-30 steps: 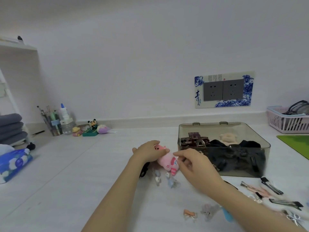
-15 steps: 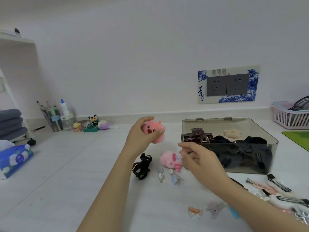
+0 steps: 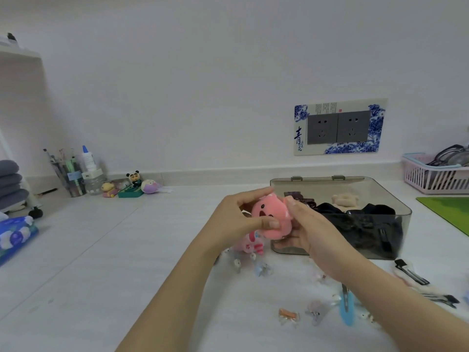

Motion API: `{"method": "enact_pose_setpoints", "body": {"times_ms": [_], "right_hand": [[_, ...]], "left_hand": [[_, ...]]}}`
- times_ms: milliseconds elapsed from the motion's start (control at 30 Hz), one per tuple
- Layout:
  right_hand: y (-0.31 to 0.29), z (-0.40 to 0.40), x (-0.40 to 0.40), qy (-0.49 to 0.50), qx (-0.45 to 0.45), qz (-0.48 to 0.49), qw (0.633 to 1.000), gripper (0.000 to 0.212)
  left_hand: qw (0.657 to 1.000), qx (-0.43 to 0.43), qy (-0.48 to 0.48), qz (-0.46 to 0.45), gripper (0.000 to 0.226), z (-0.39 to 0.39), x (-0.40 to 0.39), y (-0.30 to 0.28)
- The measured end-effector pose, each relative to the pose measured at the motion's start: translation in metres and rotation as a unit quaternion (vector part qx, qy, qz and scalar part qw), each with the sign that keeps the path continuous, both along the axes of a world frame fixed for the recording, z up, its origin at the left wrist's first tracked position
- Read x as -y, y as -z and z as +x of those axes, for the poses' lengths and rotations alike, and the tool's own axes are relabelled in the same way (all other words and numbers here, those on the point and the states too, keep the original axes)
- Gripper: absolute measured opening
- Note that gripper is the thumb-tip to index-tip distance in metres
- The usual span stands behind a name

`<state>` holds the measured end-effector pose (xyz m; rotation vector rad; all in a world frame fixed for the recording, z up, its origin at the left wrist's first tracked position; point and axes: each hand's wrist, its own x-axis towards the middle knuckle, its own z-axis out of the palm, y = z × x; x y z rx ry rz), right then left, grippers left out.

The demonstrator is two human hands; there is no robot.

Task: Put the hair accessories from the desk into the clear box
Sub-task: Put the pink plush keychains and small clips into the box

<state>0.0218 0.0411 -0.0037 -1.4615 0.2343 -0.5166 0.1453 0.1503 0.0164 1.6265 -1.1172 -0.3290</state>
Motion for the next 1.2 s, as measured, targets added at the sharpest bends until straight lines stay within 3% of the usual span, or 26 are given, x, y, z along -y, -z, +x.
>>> {"method": "enact_pose_setpoints", "body": {"times_ms": [167,267,367,500,600,800,1000,1133,1200], "right_hand": [[-0.004,-0.008,0.014,0.075,-0.04,-0.029,0.996,0.023],[-0.007,-0.014,0.019,0.126,-0.033,-0.047,0.99,0.02],[-0.006,-0.017,0.019,0.171,-0.029,-0.092,0.981,0.017],[-0.006,-0.017,0.015,0.178,-0.021,-0.108,0.978,0.019],[-0.006,-0.017,0.015,0.172,-0.029,-0.115,0.978,0.022],[-0.006,-0.017,0.013,0.162,-0.047,-0.141,0.976,0.021],[-0.01,-0.02,0.013,0.162,-0.044,-0.118,0.979,0.015],[-0.02,-0.028,0.02,0.186,-0.034,-0.121,0.974,0.022],[-0.027,-0.033,0.027,0.19,-0.044,-0.156,0.968,0.018]], "left_hand": [[0.998,-0.023,0.052,-0.018,0.053,-0.002,-0.002,-0.002],[1.0,0.0,-0.014,-0.019,0.032,0.009,-0.003,-0.001],[0.987,0.104,-0.091,0.087,0.03,0.023,-0.003,0.009],[0.939,0.177,-0.094,0.279,0.05,0.026,0.001,0.024],[0.927,0.194,-0.087,0.31,0.046,0.027,0.004,0.026],[0.923,0.203,-0.096,0.313,0.077,0.028,0.009,0.031],[0.961,0.131,-0.116,0.213,0.05,0.029,0.008,0.025],[0.982,0.079,-0.142,0.091,0.047,0.02,0.007,0.008],[0.978,0.095,-0.164,0.088,0.05,0.016,0.01,-0.001]]}}
